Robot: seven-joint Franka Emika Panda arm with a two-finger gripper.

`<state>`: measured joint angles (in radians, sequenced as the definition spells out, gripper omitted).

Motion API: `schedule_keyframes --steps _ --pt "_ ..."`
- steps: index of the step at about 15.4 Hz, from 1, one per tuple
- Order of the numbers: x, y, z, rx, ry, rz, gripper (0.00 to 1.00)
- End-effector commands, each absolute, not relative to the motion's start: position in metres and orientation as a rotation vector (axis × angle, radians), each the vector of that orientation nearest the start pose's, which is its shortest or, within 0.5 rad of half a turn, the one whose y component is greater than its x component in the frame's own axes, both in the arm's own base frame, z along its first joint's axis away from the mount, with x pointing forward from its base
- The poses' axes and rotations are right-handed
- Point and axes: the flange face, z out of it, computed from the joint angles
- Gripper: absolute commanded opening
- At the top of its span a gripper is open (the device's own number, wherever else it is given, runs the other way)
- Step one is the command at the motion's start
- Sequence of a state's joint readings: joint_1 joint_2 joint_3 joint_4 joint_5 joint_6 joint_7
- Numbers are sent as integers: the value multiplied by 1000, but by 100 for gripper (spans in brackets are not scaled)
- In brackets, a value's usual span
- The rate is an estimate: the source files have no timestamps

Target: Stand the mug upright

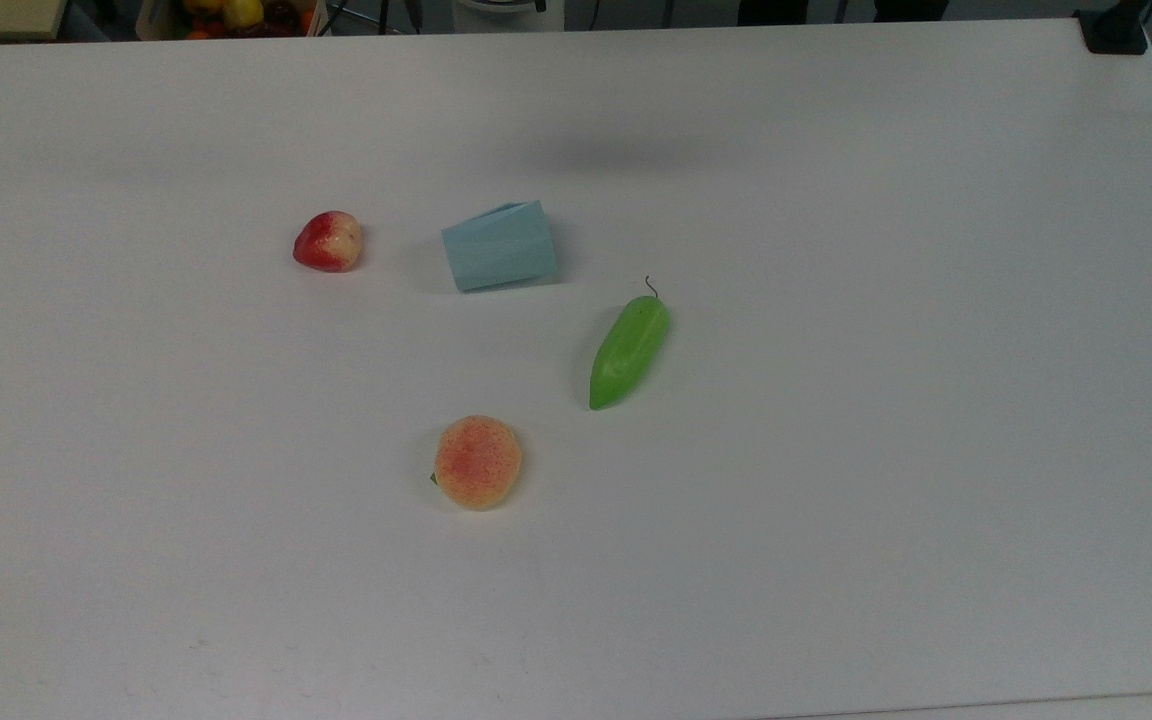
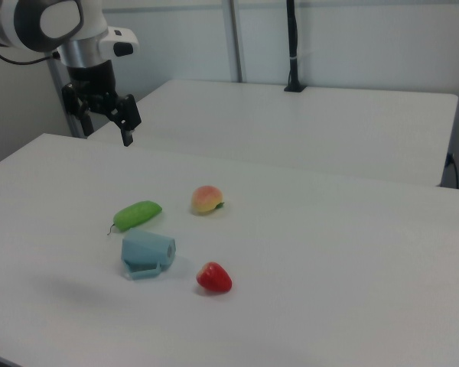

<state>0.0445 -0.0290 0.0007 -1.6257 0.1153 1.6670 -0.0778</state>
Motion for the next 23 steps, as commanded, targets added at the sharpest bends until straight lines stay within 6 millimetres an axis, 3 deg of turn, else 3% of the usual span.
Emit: schedule_keyframes --steps 1,23 --pt "548 36 626 -3019 -199 -136 100" --pt "547 38 630 -3024 -220 -104 100"
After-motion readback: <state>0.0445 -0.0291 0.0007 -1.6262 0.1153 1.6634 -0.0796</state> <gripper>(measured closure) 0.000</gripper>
